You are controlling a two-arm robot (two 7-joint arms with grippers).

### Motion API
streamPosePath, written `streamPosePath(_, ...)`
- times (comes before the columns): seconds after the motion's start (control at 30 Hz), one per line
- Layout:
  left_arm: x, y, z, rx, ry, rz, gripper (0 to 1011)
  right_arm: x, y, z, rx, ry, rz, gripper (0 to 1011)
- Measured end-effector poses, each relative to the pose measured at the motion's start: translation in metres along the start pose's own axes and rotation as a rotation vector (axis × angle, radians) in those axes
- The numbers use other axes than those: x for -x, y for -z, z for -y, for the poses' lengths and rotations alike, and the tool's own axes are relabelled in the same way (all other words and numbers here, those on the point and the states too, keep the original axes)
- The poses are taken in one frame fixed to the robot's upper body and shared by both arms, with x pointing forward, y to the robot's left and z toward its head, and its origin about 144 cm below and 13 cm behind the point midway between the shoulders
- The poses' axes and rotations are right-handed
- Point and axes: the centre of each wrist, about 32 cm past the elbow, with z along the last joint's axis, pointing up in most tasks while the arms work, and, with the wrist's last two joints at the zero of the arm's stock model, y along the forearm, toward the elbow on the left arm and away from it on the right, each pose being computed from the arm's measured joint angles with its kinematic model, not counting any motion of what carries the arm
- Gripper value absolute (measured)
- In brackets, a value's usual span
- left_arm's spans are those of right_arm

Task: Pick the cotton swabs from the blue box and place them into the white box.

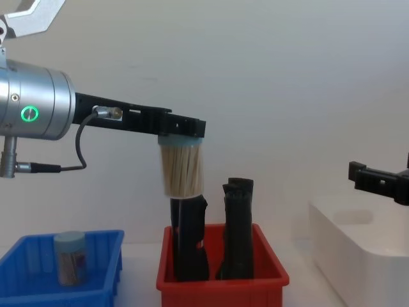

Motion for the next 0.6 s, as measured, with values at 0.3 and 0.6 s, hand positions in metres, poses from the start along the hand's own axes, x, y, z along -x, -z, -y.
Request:
streamPosePath(0.3,0.0014,-0.002,-0.0004,0.001,0.01,0.001,669,0.0,0.0,0.0,0.0,0.0,0.0,1002)
streamPosePath(0.6,0.0021,-0.003,-0.0005,0.002,0.016,0.002,669,0.0,0.0,0.0,0.0,0.0,0.0,1002)
